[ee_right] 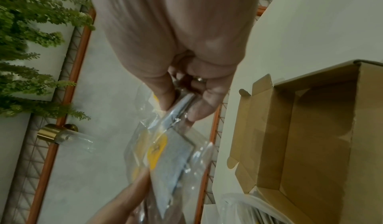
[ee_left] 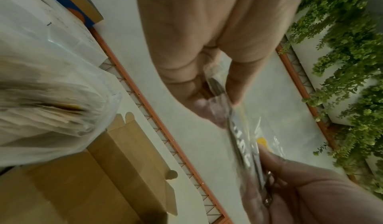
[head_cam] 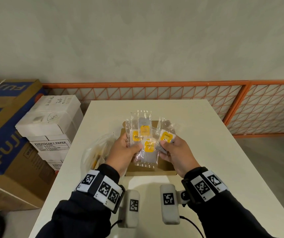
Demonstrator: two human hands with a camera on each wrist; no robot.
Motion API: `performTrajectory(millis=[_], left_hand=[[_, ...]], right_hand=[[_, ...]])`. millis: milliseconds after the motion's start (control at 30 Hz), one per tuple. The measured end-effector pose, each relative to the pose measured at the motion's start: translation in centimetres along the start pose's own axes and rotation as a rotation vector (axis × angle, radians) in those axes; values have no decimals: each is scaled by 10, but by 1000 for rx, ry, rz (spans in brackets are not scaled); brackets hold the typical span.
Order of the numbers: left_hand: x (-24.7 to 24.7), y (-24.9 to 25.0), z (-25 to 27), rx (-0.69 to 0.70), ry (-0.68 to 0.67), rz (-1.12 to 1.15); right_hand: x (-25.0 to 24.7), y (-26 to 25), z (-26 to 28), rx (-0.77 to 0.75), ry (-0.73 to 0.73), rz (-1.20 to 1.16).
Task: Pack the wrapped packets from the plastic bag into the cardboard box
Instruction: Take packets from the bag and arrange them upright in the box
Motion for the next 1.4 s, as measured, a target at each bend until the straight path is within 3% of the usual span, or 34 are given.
performTrajectory(millis=[367,667,767,900,1033,1100,1233,1400], left_hand=[[2,0,-1,39,58,43],[-4,3,1,29,113,127],[-16,9,-3,53,155,104],[-29,17,-8,152,149,-208],[-19,18,-8,153,12,-339],[-16,16,-9,153,-4,-316],[-25,10,-12,136,67,-190],[-48,-1,-14,53,178,-78]], right_hand=[[20,1,14,-17,-168,11],[12,-3,13,-67,-66,-4],[3,-10,13,-90,-60,106],[-4,-34,14,-223,-91,325],[20,-39,13,-372,-259,797],[32,-29,13,-330,-334,903],[45,1,19,-110,-437,633],[50,11,16,-151,-344,544]])
Point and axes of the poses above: each hand's wrist, its own z-axis away from the middle knuckle, its own x-axis out of the palm, y = z × x, the point moved 5 cm from there along -z, towards the middle knuckle, and after that the axes turned 5 degrees about y, right-handed, at the moved point
